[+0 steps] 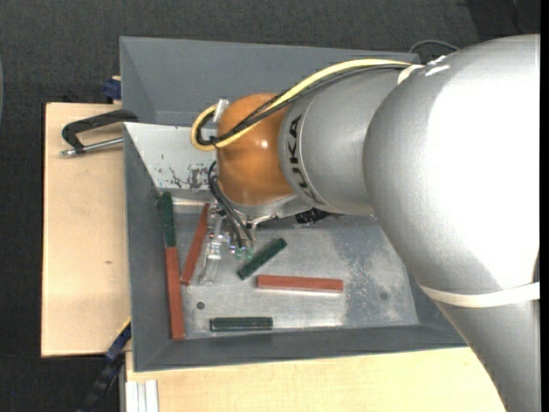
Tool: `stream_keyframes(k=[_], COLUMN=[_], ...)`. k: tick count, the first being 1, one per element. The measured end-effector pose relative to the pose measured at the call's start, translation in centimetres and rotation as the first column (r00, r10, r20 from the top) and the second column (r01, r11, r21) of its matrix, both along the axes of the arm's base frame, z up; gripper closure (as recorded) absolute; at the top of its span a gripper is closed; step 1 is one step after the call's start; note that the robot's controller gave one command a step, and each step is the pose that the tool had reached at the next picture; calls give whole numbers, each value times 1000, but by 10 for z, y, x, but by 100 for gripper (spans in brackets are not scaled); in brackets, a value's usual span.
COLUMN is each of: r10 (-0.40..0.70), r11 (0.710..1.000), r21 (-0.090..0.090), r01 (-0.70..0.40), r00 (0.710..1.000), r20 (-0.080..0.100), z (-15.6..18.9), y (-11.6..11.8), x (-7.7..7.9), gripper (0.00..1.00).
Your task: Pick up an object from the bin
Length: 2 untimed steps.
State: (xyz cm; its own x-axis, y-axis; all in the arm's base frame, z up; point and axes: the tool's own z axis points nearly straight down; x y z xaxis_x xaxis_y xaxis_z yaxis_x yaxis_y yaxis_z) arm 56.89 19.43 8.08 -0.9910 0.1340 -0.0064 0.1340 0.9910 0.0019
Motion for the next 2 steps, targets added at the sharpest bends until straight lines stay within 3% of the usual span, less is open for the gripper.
stream_keyframes(k=[1,2], r10=[359,360], r11=[933,933], r21=[-1,0], r01=[-359,-360], r00=[933,933], r20=[-4,-4], z=[-3,-3], y=[-116,-116], x=[18,18], gripper=[100,0])
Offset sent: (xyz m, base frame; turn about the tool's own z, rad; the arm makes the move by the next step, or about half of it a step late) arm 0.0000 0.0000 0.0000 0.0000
